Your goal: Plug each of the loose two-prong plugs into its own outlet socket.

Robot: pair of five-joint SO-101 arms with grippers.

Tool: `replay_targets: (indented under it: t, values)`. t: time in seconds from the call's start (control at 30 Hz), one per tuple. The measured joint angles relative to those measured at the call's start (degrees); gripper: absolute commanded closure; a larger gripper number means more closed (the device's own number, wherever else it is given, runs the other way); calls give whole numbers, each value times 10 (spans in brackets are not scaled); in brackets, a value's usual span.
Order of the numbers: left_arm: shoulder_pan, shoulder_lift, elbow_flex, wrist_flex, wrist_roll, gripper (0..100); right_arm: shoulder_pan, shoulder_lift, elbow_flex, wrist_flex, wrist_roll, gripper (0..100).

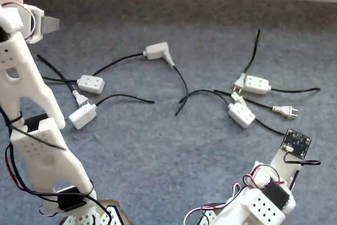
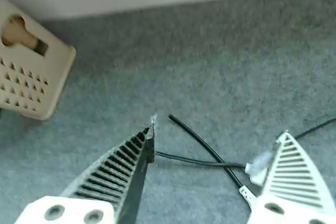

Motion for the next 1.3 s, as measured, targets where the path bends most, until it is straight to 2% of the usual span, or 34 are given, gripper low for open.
replay_targets:
  t: [0.1,0.17,0.4,0.47,0.6,0.8,1.1,1.2,1.3]
  values:
    - [2,1,70,0,-23,656,0,0,0,0,0,991]
    - [5,1,99,0,-97,656,0,0,0,0,0,991]
    - [25,1,216,0,-541,656,0,0,0,0,0,991]
    - [32,1,259,0,-599,656,0,0,0,0,0,991]
    - [71,1,325,-18,-601,656,0,0,0,0,0,991]
    - [135,1,431,-127,-601,656,0,0,0,0,0,991]
    - [148,2,533,-222,-601,659,0,0,0,0,0,991]
    - [148,23,539,-260,-601,711,0,0,0,0,0,991]
    - [146,68,540,-295,-601,809,0,0,0,0,0,991]
